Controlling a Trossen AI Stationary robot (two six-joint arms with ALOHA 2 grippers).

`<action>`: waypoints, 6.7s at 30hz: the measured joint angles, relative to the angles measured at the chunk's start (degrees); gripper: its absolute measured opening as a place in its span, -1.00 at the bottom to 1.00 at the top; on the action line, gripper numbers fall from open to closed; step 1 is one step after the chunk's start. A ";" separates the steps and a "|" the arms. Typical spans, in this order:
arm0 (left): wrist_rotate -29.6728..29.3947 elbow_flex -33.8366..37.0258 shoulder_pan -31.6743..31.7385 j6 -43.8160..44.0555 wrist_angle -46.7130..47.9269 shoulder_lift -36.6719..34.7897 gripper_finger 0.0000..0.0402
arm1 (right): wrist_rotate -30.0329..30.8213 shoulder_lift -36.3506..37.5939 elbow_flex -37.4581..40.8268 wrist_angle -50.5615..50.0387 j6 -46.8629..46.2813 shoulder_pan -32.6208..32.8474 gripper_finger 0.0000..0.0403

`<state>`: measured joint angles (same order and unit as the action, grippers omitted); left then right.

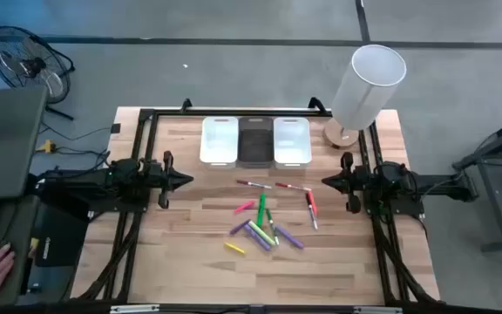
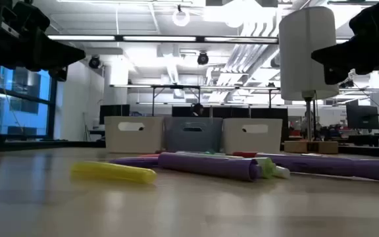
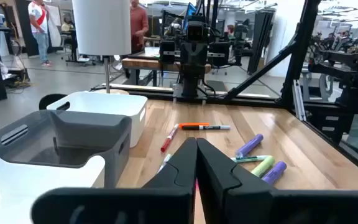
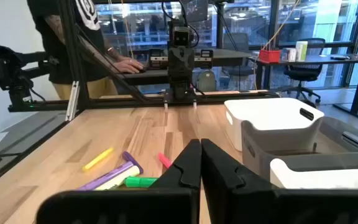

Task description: Pick & Place Markers

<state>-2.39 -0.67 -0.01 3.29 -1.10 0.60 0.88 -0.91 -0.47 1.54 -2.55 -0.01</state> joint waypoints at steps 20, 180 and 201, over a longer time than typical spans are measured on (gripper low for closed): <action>0.02 0.00 0.00 0.00 0.02 0.00 -0.99 | -0.02 0.00 0.02 -0.02 0.00 0.00 -1.00; 0.02 0.00 -0.01 0.00 0.00 0.00 -0.99 | -4.68 -81.84 -39.84 -40.21 -56.43 0.11 -0.10; 0.02 0.00 -0.02 0.00 0.01 0.00 -0.99 | -2.30 -84.88 -39.93 -41.46 -51.20 0.11 -0.10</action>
<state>-2.37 -0.67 -0.03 3.29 -1.10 0.60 -1.41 -85.79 -40.40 -39.92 -53.75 0.10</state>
